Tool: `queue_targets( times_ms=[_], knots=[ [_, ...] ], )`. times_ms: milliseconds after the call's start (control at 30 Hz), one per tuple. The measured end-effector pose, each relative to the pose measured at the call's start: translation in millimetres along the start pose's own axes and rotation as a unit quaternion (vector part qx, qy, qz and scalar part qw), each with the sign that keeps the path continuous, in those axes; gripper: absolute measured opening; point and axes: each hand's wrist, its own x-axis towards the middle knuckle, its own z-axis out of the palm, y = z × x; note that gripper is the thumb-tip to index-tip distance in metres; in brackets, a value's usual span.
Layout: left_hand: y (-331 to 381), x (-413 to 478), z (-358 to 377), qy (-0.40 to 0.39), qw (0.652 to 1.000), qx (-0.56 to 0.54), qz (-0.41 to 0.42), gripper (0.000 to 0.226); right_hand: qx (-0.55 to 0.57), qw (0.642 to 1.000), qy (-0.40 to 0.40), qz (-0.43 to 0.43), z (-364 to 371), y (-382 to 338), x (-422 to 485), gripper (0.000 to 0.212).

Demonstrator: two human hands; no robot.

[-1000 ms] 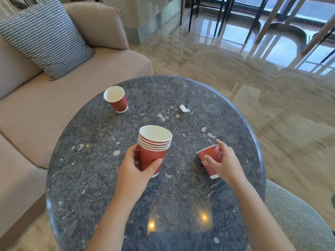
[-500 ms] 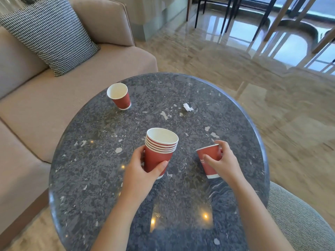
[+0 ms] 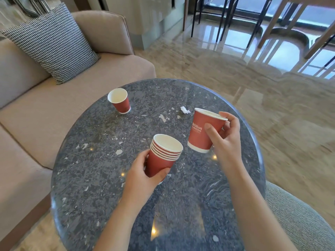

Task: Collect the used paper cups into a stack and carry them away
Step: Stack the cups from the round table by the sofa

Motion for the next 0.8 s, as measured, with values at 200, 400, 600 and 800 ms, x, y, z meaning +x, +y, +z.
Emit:
queue_targets(
  times_ms=[200, 400, 600, 800],
  knots=[
    [2, -6, -6, -0.023, 1.0, 0.006, 0.013, 0.059, 0.078, 0.996, -0.043, -0.032, 17, -8, -13, 0.04],
    [8, -14, -8, -0.027, 0.998, 0.037, 0.036, 0.068, 0.091, 0.99, -0.095, -0.048, 27, -9, -23, 0.039],
    [13, -20, -7, -0.019, 0.998, 0.042, 0.042, 0.069, 0.093, 0.985, -0.146, -0.013, 28, -4, -33, 0.05],
    [15, -21, -4, -0.022, 0.997, 0.05, 0.048, 0.072, 0.078, 0.983, -0.167, 0.024, 22, 0, -40, 0.065]
  ],
)
